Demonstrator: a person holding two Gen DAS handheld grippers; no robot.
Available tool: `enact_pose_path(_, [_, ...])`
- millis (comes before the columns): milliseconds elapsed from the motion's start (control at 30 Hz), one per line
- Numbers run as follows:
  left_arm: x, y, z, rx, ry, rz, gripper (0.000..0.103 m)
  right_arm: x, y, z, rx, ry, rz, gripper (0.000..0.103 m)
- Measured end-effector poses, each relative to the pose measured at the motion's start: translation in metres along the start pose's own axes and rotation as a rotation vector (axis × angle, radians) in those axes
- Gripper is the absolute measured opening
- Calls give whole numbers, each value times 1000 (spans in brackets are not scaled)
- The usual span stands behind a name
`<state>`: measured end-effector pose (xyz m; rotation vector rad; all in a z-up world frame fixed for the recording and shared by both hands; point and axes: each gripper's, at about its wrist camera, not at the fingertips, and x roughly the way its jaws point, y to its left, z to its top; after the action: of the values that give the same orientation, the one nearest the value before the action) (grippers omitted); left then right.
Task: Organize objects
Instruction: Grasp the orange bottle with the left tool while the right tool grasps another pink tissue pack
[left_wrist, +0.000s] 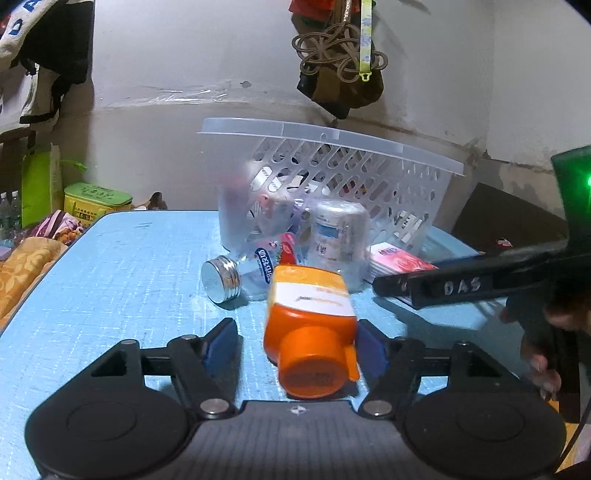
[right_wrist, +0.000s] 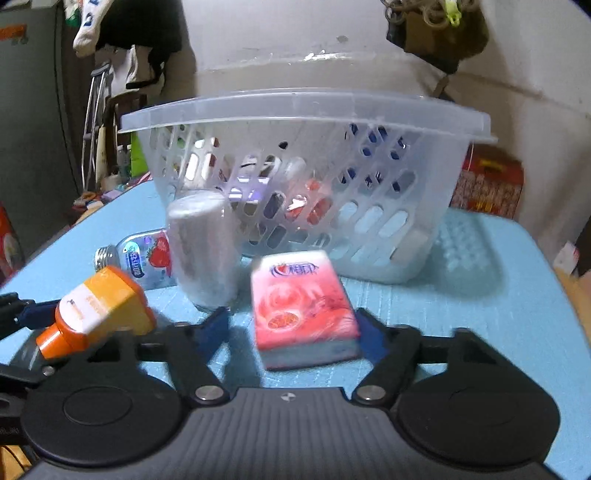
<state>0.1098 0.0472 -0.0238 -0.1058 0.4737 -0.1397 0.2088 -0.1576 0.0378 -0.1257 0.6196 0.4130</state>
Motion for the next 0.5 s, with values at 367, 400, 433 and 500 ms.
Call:
enact_pose_path(367, [0,0,-4,13,-34,21,54,-19,-21,-12,132,-106,54,58])
enact_pose_path(400, [-2,0,-4,6,-35,19,54,-21,-22,-13,141,-117,52,58])
enact_pose_path(433, [-3,1,-5,0,-37,19,53,-22,-23,-13,141,-127,48,58])
enact_pose_path(500, [-6,3,-5,-8,-44,19,53,-26,-21,-14,130,-150,42,58])
